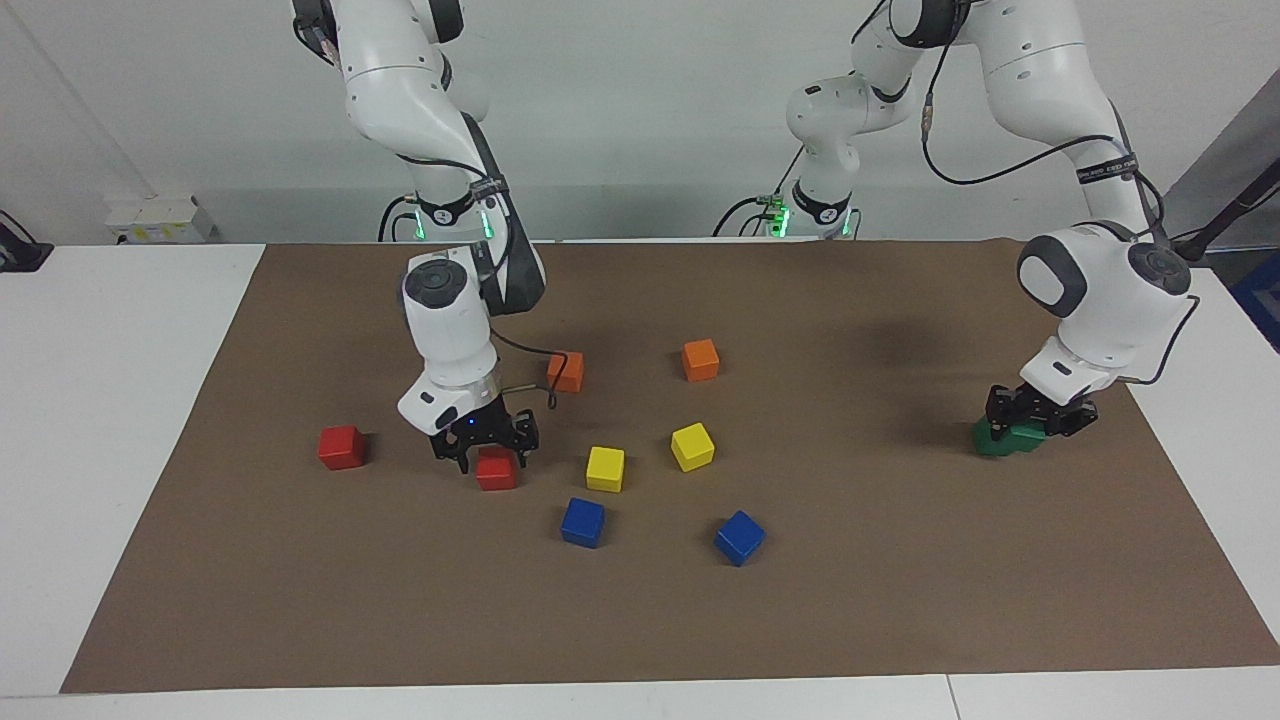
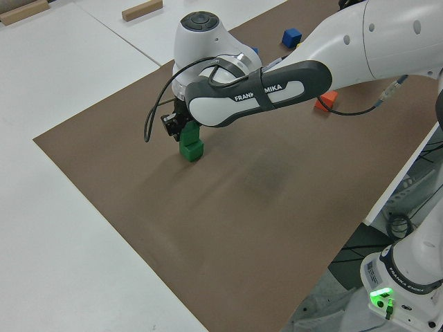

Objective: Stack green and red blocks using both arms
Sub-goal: 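Carry the green cube with the left gripper while the right gripper carries the red cube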

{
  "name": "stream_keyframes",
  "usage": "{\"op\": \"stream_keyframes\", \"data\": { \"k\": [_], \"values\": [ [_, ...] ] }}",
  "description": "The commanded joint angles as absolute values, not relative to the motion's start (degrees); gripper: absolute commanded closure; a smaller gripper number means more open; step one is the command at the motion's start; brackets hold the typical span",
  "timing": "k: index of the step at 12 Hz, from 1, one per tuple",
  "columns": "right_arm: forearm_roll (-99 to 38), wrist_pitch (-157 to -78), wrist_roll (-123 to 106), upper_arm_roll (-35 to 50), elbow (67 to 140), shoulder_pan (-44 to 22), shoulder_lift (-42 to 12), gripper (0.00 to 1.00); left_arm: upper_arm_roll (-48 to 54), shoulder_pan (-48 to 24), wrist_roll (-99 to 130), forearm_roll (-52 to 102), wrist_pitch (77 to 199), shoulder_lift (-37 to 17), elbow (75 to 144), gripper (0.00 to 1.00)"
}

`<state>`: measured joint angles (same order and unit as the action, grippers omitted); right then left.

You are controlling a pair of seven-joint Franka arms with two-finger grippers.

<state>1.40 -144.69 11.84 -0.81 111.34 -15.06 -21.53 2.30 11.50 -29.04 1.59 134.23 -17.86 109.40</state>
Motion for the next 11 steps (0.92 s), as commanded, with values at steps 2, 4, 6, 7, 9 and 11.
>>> {"op": "stream_keyframes", "data": {
  "k": [2,4,6,7,9,11],
  "values": [
    [0.6,-146.2,11.4,-0.5,110.9,-14.7,-22.8,0.09,2.5,11.8,-30.4,2.9,136.0,-15.3,113.1,0.67],
    [0.7,-146.2,11.2,-0.5,110.9,-14.4,-22.9,0.1,2.5,11.8,-30.6,2.9,135.9,-15.3,112.9,0.0],
    [0.7,-146.3,10.7,-0.5,110.9,-14.4,-22.9,0.47,2.5,11.9,-30.8,2.9,135.2,-15.3,112.4,0.0],
    [0.7,-146.3,10.7,-0.5,110.9,-14.4,-22.9,0.67,2.5,11.8,-30.8,2.9,135.0,-15.2,112.3,0.0],
    [0.8,-145.6,10.7,-0.6,110.8,-14.3,-22.9,0.84,2.5,11.5,-30.7,2.9,133.9,-15.3,111.0,0.0],
    [0.9,-141.2,10.6,-0.7,108.0,-14.2,-22.8,0.85,2.5,11.3,-30.4,2.9,129.6,-15.7,107.0,0.0]
  ]
}}
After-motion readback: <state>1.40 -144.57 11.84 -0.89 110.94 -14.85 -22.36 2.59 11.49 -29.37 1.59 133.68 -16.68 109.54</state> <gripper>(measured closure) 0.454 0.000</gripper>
